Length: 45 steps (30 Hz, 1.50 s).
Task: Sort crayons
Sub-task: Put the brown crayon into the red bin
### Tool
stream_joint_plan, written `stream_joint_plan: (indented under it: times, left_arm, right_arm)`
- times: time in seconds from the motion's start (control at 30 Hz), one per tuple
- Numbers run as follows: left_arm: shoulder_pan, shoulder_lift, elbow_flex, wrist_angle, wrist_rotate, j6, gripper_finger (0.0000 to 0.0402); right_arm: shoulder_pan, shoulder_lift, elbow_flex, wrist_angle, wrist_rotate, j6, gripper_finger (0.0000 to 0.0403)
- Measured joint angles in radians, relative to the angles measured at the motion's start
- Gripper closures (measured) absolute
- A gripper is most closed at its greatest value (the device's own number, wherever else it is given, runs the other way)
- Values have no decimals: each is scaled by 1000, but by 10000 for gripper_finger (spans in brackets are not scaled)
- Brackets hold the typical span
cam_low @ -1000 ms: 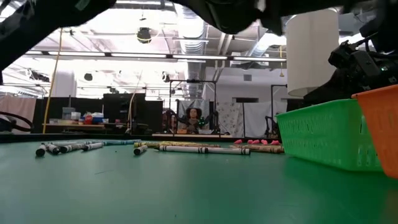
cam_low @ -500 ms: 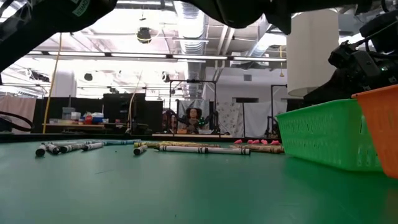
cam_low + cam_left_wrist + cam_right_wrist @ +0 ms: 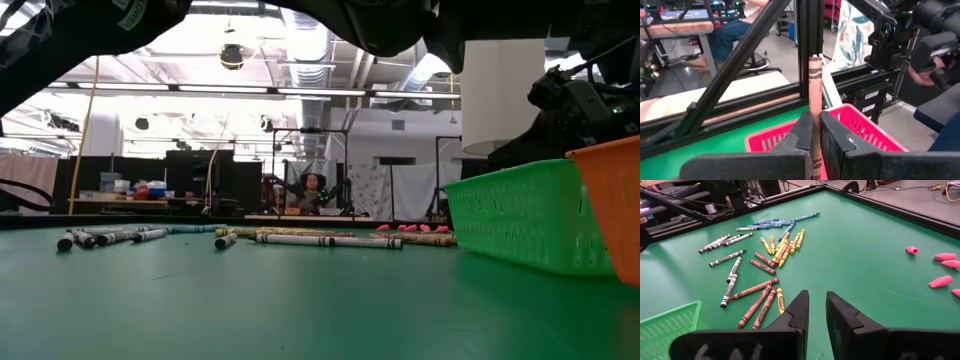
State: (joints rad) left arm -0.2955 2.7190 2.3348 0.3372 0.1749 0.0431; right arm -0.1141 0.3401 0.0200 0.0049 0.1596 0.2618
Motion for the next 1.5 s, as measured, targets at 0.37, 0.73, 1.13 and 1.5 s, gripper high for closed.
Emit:
stream_joint_plan:
  times: [0.37,0.73,1.13,1.5]
  left_arm:
    - [0,0,0,-10,-3,-2,392]
    - [-1,0,0,-2,2,-21,299]
    - [34,-124,-1,-225,-55,-24,270]
    - [95,-627,4,-1112,-208,139,289]
  right_arm:
    - [0,0,0,1,0,-2,335]
    - [0,0,0,1,-1,-8,335]
    - [0,0,0,-1,-7,-8,335]
    - [0,0,0,-4,-7,-12,335]
